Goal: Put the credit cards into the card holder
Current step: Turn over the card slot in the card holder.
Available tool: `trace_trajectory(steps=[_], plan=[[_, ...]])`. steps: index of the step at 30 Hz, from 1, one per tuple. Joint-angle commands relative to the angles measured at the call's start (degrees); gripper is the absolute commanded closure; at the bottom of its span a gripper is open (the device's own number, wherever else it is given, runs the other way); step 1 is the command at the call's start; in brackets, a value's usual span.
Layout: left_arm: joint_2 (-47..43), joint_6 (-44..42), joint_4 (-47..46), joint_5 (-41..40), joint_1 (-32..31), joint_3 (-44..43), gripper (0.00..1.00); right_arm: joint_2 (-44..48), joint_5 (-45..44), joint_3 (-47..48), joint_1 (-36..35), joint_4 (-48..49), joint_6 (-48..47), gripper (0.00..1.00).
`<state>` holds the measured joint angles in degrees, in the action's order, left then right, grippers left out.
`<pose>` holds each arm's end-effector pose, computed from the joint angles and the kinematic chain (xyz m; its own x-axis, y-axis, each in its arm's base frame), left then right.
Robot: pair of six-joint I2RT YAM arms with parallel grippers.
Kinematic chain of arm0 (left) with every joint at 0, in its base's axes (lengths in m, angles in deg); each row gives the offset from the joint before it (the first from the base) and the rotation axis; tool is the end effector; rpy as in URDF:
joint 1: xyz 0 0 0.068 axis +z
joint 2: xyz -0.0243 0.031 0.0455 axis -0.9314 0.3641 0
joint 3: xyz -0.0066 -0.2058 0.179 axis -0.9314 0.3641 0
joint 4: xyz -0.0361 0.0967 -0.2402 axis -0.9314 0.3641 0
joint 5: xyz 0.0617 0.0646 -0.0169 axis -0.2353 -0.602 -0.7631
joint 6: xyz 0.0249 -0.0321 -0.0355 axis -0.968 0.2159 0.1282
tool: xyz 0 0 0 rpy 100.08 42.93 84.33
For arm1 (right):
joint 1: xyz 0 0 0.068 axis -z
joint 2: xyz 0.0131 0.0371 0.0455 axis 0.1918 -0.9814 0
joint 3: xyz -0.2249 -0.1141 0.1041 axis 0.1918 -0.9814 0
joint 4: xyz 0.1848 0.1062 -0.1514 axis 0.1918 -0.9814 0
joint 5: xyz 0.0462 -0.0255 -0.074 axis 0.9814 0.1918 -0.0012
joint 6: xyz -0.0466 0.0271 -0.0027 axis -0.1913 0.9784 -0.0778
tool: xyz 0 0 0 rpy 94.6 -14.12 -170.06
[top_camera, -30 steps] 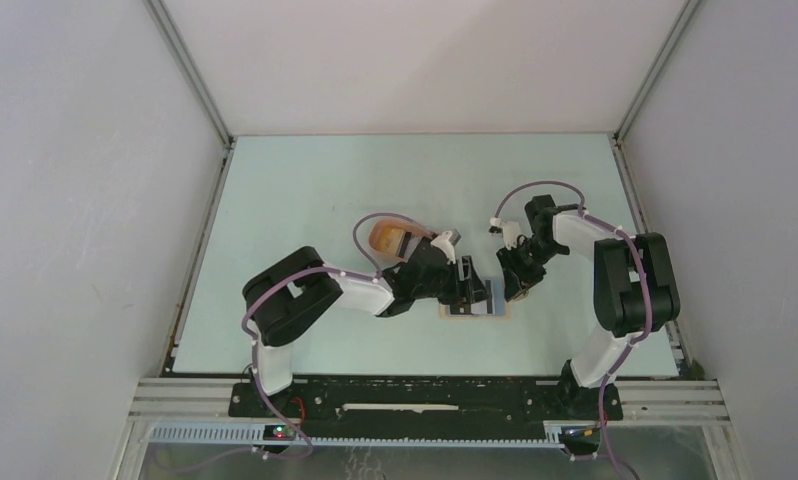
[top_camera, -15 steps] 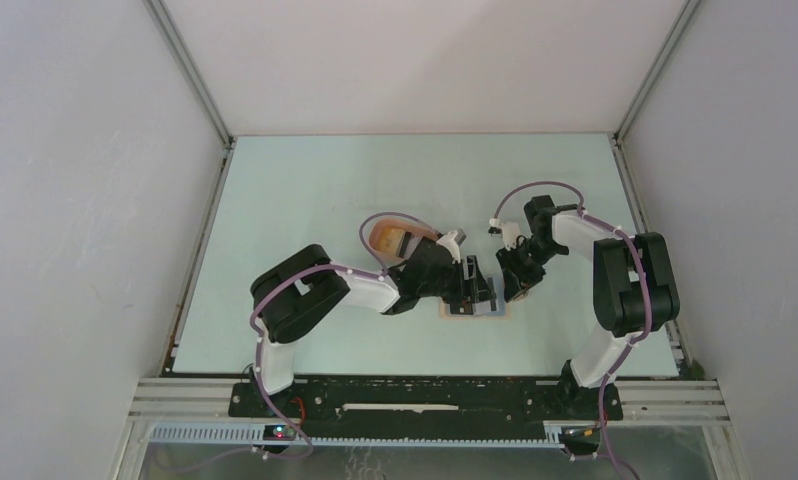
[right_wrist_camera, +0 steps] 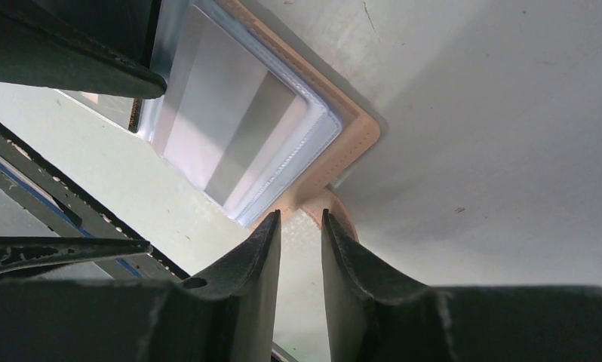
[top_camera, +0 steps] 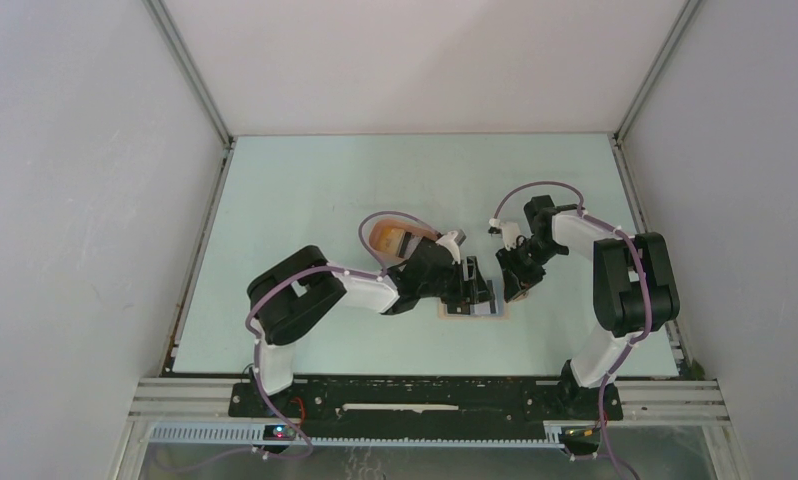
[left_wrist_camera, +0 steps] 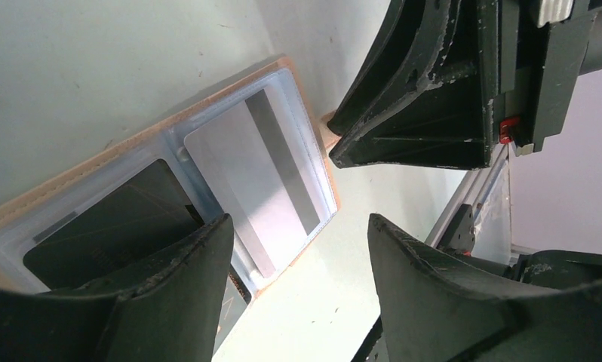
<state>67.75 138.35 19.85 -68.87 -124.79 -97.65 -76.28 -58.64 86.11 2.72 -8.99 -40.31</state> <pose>0.2139 -0.3295 0.1361 -0.8817 -0.0806 -0.4649 0.3325 0.5931 -0.7333 0.2842 0.0579 0.1534 -0.8278 -0.5195 -0.2119 -0.5585 0.7268 0.3999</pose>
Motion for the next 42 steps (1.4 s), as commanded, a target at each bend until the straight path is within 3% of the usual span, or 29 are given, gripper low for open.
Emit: trace_trajectory(steps=[1,11,33,42], plan=[[-2.2,-3.0,6.0,-2.8,-0.4,-1.8,0.28,0.4,0.2,1.9,-0.2,-0.5,0.6,0.65],[-0.8,-2.2,6.1,-1.7,-0.4,-3.0,0.27,0.5,0.2,1.9,-0.2,-0.6,0.6,0.65],[1.4,1.2,-3.6,3.5,-0.6,-3.4,0.27,1.3,0.5,1.9,-0.2,-0.6,0.6,0.65],[-4.5,-3.6,-6.6,-0.3,-0.4,2.1,0.27,10.9,1.0,1.8,3.5,-0.9,-0.5,0.59]])
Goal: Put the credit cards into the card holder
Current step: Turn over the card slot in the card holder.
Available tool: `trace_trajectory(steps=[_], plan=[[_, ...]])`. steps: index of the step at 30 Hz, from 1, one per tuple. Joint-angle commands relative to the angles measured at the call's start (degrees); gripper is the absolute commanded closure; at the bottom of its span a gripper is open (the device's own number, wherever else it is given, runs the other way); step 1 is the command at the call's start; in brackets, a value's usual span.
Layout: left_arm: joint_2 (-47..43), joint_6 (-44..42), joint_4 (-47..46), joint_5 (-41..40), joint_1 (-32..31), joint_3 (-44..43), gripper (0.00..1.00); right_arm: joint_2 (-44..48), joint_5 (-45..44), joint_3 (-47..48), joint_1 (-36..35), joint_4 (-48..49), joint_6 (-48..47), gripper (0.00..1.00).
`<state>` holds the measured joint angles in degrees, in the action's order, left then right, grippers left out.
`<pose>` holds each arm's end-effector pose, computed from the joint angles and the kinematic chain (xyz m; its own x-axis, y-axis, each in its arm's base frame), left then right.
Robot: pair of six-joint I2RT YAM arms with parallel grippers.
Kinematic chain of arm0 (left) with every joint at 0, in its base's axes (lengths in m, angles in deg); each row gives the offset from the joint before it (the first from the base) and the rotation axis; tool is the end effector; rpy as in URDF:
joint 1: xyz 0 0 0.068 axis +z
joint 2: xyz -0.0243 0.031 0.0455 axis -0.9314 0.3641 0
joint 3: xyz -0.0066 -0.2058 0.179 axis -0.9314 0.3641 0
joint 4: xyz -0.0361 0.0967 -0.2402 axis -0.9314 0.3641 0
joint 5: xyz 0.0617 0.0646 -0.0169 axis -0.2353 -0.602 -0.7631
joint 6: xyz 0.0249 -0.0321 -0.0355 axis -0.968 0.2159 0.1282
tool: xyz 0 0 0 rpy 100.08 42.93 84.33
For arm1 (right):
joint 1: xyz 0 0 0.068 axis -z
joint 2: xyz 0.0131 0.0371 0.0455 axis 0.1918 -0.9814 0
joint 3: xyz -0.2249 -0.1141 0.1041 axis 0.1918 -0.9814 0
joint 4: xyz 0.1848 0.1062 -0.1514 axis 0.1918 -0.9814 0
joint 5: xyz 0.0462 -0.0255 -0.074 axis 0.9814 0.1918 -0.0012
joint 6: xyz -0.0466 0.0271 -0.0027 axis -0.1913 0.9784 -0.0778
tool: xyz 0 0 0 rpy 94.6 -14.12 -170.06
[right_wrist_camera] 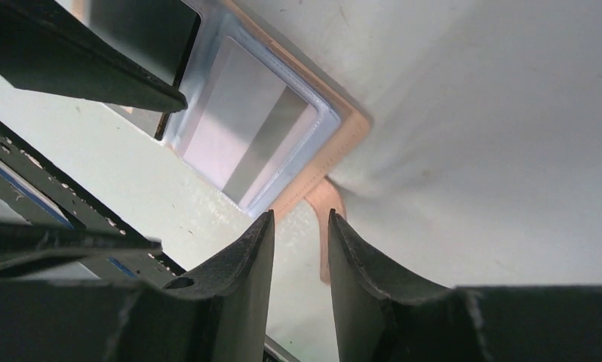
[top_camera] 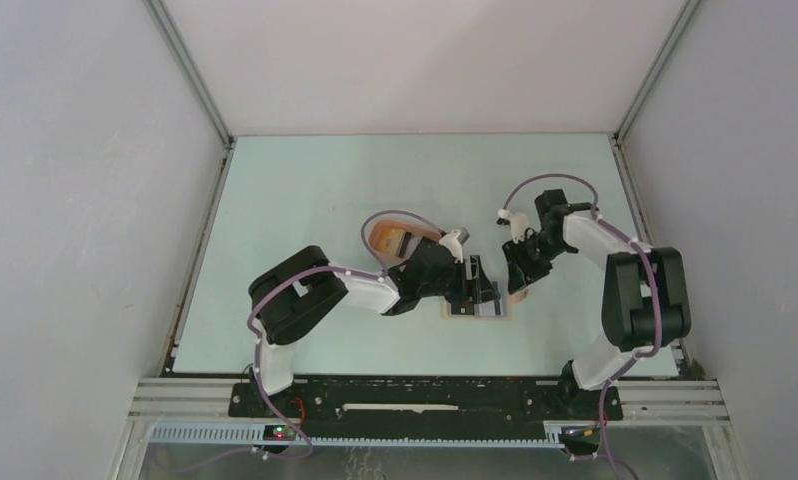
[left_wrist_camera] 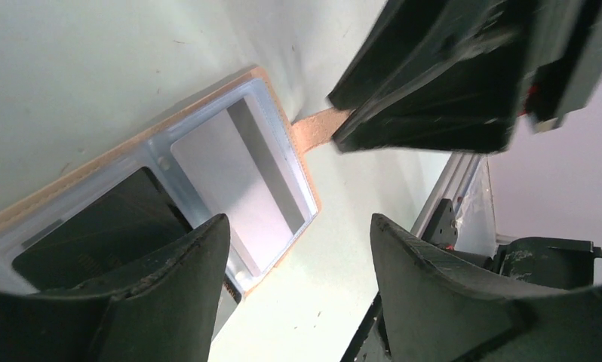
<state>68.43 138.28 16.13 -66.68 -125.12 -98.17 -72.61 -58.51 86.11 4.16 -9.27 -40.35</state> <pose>0.2139 -0.3361 0.1405 -0.8752 -0.0745 -0.4780 0.3702 0.5331 -0.7607 0.2820 0.0504 0.1706 -0.8262 -0.4969 -0.2656 -0.5633 0.7366 0.3744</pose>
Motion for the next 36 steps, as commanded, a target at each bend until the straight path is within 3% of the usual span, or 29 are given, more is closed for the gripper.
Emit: trace_trajectory(steps=[1,7,11,13,16,18,21,24,26,36], plan=[[-6.1,-4.6,-2.9,-3.0,0.0,3.2,0.27,8.7,1.4,1.5,2.3,-0.5,-0.8,0.59],[-14.7,-13.6,-5.4,-4.4,0.0,8.1,0.24,20.6,4.9,0.5,2.5,1.7,-1.9,0.59],[-23.4,-23.8,-5.4,-6.9,0.0,12.5,0.19,32.7,6.7,-2.4,2.7,8.1,-1.2,0.55],[-28.2,-28.4,-4.7,-8.8,-0.1,14.4,0.16,36.2,8.4,-3.7,2.7,10.1,-1.3,0.43],[-34.8,-34.6,-3.4,-12.6,-0.1,17.2,0.14,36.1,14.1,-4.9,2.7,9.8,0.3,0.13],[-39.5,-38.0,-2.3,-17.0,-0.1,19.0,0.13,33.0,21.4,-4.8,2.6,6.6,-1.6,0.05],[-44.2,-42.8,-2.9,-23.2,0.0,21.6,0.1,27.9,24.0,-4.8,2.7,3.6,-1.7,0.08],[-45.8,-46.2,-7.4,-27.7,0.1,24.9,0.01,21.8,22.9,-5.1,2.6,4.0,1.8,0.17],[-44.6,-46.3,-11.9,-28.5,0.6,26.6,0.0,17.8,21.4,-5.0,2.7,4.0,3.7,0.22],[-33.4,-41.3,-29.1,-17.1,2.9,31.9,0.01,5.0,16.7,-2.9,2.6,2.4,6.5,0.35]])
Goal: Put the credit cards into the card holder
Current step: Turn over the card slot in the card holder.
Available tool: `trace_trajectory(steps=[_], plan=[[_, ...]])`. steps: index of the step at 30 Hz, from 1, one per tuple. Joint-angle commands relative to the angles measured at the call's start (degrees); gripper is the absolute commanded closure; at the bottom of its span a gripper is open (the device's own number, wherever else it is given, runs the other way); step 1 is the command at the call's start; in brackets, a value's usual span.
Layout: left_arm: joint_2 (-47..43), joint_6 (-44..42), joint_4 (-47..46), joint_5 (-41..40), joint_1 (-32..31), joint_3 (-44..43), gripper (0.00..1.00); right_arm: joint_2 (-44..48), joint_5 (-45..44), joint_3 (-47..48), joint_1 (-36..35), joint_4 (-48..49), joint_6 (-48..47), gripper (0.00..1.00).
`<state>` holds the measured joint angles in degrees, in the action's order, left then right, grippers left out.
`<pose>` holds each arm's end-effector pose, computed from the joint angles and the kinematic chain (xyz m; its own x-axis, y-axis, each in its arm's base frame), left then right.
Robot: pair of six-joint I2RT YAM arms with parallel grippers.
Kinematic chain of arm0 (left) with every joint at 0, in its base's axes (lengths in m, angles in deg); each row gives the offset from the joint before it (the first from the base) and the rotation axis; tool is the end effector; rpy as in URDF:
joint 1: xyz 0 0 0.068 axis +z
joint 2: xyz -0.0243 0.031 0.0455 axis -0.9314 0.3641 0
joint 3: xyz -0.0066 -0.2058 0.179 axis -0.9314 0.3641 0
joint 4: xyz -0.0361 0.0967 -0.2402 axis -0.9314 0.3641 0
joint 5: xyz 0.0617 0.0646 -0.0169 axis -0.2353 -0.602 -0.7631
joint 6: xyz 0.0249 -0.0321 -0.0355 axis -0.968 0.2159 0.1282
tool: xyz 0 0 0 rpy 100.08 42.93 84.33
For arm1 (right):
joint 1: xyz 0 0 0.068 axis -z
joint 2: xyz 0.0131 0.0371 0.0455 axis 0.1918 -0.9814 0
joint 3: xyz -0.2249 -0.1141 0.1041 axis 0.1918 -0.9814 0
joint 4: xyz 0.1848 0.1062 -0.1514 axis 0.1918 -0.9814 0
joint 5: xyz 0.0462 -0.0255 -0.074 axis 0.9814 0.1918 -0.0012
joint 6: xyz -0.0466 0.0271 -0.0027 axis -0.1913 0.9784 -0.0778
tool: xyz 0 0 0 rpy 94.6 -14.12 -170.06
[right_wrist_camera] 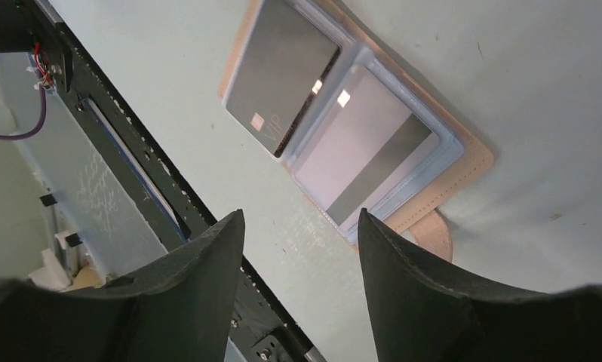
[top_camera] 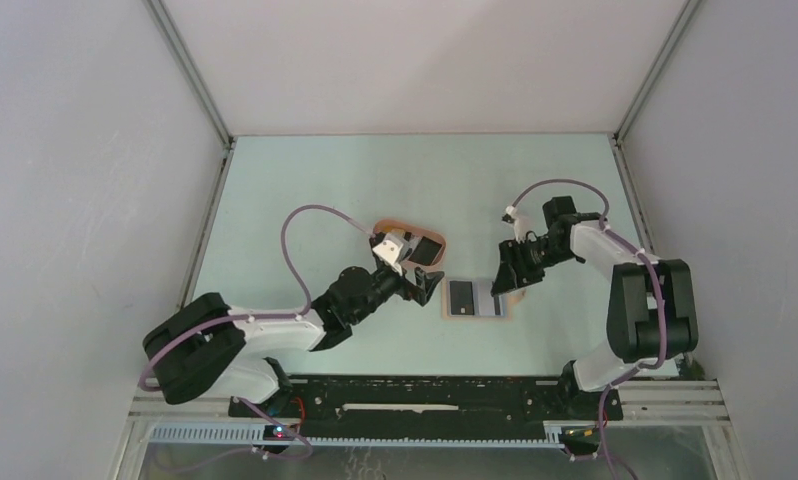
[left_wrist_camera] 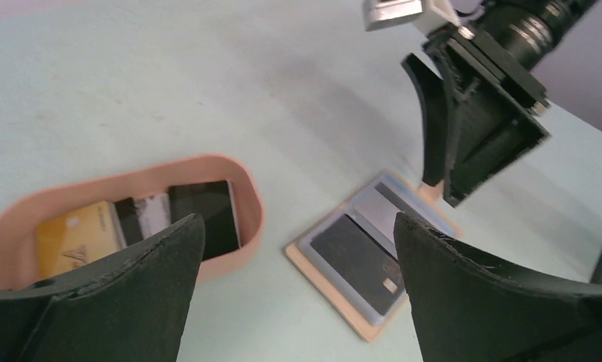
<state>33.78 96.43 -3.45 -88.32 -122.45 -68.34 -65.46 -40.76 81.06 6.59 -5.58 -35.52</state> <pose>0.1624 -0.2117 0.2117 -0.1449 -0.0949 -0.9849 0.6804 0.7132 -0.1688 0.2633 0.0457 0.1881 -0.8496 -0.3265 -0.4143 -0.5231 0.6219 0.5827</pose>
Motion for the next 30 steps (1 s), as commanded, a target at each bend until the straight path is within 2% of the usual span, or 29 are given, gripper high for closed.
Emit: trace_trajectory(steps=[1,12,30], plan=[[1.8,0.8,-9.6,5.5,0.3,2.1,0.01,-3.0,-1.0,2.6,0.2,-1.5,1.7,0.36],[5.6,1.3,-9.1,11.7,0.3,-0.3,0.04,-9.4,-2.0,4.8,0.3,-1.8,3.2,0.39],[7.3,0.9,-8.6,13.0,0.2,-1.2,0.04,-13.7,-3.9,5.8,0.9,-1.2,6.3,0.36]])
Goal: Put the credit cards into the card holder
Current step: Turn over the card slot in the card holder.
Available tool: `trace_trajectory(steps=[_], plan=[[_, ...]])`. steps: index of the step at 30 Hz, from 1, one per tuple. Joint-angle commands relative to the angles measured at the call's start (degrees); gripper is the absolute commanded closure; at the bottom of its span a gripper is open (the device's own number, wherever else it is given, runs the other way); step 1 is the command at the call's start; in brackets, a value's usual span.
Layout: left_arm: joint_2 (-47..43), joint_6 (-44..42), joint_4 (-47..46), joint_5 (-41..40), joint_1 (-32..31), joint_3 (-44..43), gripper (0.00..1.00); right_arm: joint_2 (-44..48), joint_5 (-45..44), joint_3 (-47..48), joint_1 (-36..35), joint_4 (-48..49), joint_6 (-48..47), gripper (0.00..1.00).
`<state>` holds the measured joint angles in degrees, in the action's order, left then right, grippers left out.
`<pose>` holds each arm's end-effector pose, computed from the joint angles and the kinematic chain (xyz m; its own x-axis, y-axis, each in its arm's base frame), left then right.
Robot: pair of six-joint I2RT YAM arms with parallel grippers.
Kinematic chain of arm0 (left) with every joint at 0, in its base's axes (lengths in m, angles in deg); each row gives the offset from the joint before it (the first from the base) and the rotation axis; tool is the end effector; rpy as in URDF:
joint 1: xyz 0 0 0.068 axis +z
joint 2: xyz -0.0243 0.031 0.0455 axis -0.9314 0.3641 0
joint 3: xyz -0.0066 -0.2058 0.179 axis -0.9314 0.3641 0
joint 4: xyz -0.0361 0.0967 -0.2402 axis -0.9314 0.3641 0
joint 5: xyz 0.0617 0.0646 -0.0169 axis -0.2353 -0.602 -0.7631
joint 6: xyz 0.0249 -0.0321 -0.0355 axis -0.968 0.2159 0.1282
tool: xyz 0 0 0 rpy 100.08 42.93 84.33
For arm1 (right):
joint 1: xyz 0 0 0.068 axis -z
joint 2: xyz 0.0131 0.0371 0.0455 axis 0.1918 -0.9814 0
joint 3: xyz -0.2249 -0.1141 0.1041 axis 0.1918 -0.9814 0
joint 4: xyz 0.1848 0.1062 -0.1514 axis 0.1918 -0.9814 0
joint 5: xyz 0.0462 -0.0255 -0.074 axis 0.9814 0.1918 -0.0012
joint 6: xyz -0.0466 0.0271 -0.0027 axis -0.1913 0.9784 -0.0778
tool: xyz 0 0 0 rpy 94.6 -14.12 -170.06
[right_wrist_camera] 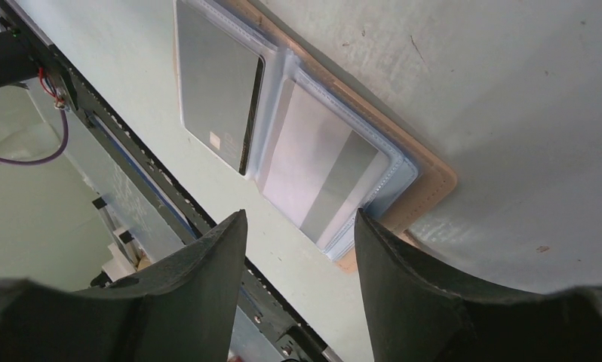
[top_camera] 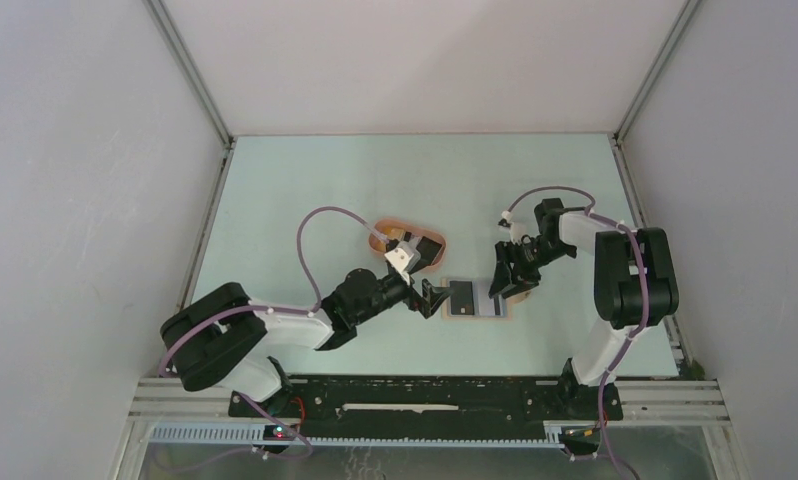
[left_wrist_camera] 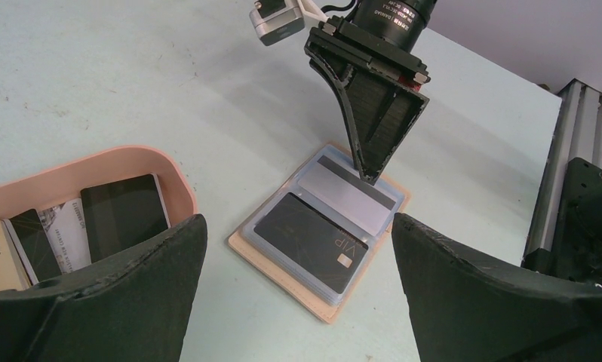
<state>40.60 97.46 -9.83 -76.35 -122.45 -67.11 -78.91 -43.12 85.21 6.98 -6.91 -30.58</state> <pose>0.1610 -0.2223 0.1876 -0.1998 -0.0538 -0.9784 0.8057 0.5593 -0.1953 0.2890 0.0447 0.1430 -0.9438 -0.2773 -0.1800 -0.3257 0.6865 0.6501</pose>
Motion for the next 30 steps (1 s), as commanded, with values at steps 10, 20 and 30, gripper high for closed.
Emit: trace_trajectory(steps=[10,20,30], plan=[[0.8,-0.4,-2.2,1.8,0.2,-2.7,0.04,-0.7,-2.3,1.6,1.2,0.8,4.2,0.31],[1.3,-0.6,-2.2,2.2,0.3,-2.9,0.04,-1.6,-2.1,1.6,1.2,1.8,7.9,0.29],[1.5,-0.7,-2.2,2.5,0.2,-3.1,0.04,-3.5,-2.2,2.0,1.3,2.7,12.3,0.3]])
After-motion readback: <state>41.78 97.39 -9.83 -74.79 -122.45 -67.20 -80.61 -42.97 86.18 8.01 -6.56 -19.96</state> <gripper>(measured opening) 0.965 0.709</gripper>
